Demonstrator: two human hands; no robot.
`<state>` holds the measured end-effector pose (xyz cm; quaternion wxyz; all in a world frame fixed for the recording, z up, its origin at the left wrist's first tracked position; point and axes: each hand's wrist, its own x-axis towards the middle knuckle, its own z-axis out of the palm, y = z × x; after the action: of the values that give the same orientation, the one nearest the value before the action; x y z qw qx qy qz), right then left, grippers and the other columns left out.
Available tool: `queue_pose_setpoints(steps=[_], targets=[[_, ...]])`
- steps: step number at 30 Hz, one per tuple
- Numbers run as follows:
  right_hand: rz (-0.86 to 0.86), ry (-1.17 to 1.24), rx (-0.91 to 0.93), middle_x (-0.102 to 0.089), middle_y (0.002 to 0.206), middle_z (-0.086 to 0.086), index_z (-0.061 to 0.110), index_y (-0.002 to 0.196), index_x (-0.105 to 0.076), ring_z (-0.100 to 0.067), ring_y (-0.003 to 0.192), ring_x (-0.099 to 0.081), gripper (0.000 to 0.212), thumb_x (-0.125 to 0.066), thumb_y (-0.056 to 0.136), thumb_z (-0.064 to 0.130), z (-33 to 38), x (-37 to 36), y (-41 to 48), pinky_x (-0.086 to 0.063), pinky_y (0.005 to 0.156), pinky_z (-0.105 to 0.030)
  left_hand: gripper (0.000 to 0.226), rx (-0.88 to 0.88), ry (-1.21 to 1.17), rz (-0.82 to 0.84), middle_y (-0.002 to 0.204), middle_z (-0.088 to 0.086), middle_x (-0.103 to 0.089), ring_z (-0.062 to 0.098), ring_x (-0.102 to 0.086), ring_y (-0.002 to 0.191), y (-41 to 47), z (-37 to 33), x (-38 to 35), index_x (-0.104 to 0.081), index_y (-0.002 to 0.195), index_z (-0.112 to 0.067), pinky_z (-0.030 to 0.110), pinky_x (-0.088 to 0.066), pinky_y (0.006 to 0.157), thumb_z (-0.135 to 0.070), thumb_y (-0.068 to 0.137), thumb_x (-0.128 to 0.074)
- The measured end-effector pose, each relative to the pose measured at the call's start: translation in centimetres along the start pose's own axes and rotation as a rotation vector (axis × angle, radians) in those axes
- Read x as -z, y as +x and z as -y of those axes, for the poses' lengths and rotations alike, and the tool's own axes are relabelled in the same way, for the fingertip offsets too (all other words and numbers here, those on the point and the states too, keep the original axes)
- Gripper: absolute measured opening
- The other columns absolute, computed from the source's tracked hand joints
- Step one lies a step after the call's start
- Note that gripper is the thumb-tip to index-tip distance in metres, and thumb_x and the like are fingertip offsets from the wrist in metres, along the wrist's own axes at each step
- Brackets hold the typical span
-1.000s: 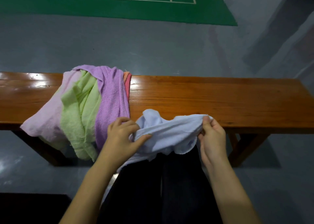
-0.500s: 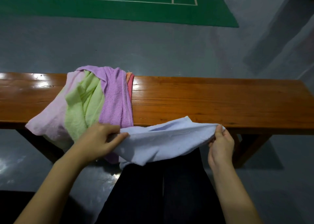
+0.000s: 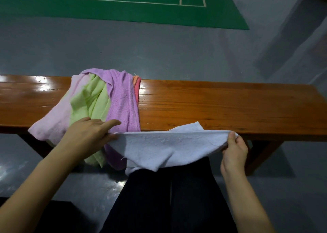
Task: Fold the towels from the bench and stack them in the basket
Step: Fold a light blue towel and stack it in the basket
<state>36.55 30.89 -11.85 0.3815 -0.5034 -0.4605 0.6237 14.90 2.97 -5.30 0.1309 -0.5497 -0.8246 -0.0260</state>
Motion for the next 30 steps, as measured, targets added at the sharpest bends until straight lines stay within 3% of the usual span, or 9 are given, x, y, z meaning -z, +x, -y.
queue_pose_setpoints(steps=[4,9,11,13,16,18,23,27,30], targets=[[0.007,-0.001,0.022,-0.061,0.087,0.003,0.013,0.098,-0.060,-0.007,0.082,-0.057,0.019,-0.045,0.101,0.023,-0.1,-0.1,0.3,-0.046,0.082,-0.028,0.031,0.035,-0.013,0.020,0.055,-0.005,-0.063,0.020,-0.061,0.049,0.3,-0.2,-0.5,-0.073,0.068,-0.024,0.024,-0.043,0.046,-0.044,0.075,-0.050],[0.008,0.009,0.051,-0.062,0.087,0.003,0.010,0.102,-0.059,-0.007,0.081,-0.057,0.020,-0.045,0.101,0.023,0.1,-0.3,0.3,-0.046,0.080,-0.026,0.019,0.188,-0.111,-0.045,0.061,0.001,-0.058,0.027,-0.056,0.059,0.4,-0.6,-0.8,-0.069,0.063,-0.015,0.031,-0.043,0.050,-0.014,0.062,-0.088],[-0.002,0.003,0.071,-0.060,0.084,0.004,0.012,0.097,-0.059,-0.007,0.079,-0.056,0.019,-0.044,0.101,0.024,0.7,-0.7,0.6,-0.046,0.077,-0.025,0.018,0.314,-0.216,-0.114,0.080,0.006,-0.054,0.032,-0.052,0.077,0.7,-0.5,-0.6,-0.070,0.067,-0.012,0.039,-0.043,0.067,-0.008,0.061,-0.086],[-0.009,0.009,0.119,-0.056,0.077,0.003,0.016,0.085,-0.056,-0.008,0.073,-0.052,0.021,-0.044,0.101,0.023,1.6,-1.5,0.9,-0.043,0.070,-0.023,0.016,0.476,-0.425,-0.175,0.094,0.007,-0.050,0.029,-0.050,0.091,1.2,-0.6,0.0,-0.066,0.070,-0.012,0.034,-0.038,0.081,-0.007,0.067,-0.080],[0.032,0.038,0.184,-0.052,0.072,0.003,0.019,0.077,-0.051,-0.004,0.064,-0.047,0.026,-0.044,0.102,0.022,3.8,-3.2,1.5,-0.040,0.059,-0.019,0.016,0.690,-0.787,-0.257,0.078,0.005,-0.055,0.017,-0.051,0.075,2.7,-1.0,0.7,-0.056,0.070,-0.015,0.022,-0.040,0.066,-0.007,0.081,-0.066],[0.058,0.077,0.236,-0.052,0.071,0.004,0.020,0.076,-0.050,-0.004,0.064,-0.047,0.026,-0.044,0.101,0.020,6.0,-4.6,2.0,-0.041,0.059,-0.018,0.017,0.757,-0.876,-0.364,0.069,0.001,-0.051,0.013,-0.045,0.067,3.9,-0.8,1.4,-0.054,0.073,-0.013,0.024,-0.036,0.060,-0.005,0.086,-0.059],[0.068,0.129,0.400,-0.044,0.068,0.005,0.021,0.069,-0.044,-0.003,0.064,-0.039,0.031,-0.045,0.100,0.016,13.8,-7.3,3.2,-0.035,0.059,-0.018,0.008,0.662,-0.701,-0.556,0.073,-0.007,-0.054,0.005,-0.045,0.063,6.9,1.1,6.4,-0.056,0.088,-0.015,0.013,-0.037,0.060,-0.015,0.088,-0.064],[0.072,0.028,0.583,-0.034,0.065,0.007,0.023,0.066,-0.034,-0.001,0.057,-0.031,0.037,-0.045,0.100,0.014,17.7,-7.2,3.0,-0.030,0.055,-0.015,0.022,0.603,-0.465,-0.458,0.064,0.004,-0.050,0.025,-0.048,0.066,7.8,2.9,9.4,-0.058,0.071,-0.008,0.032,-0.029,0.057,-0.021,0.088,-0.066],[0.063,0.002,0.668,-0.036,0.064,0.008,0.023,0.066,-0.035,0.006,0.050,-0.037,0.036,-0.044,0.100,0.014,19.4,-6.4,2.1,-0.032,0.055,-0.014,0.028,0.545,-0.769,-0.566,0.062,-0.003,-0.040,0.006,-0.039,0.056,7.4,2.3,11.6,-0.046,0.069,-0.019,0.021,-0.030,0.051,-0.021,0.093,-0.059]])
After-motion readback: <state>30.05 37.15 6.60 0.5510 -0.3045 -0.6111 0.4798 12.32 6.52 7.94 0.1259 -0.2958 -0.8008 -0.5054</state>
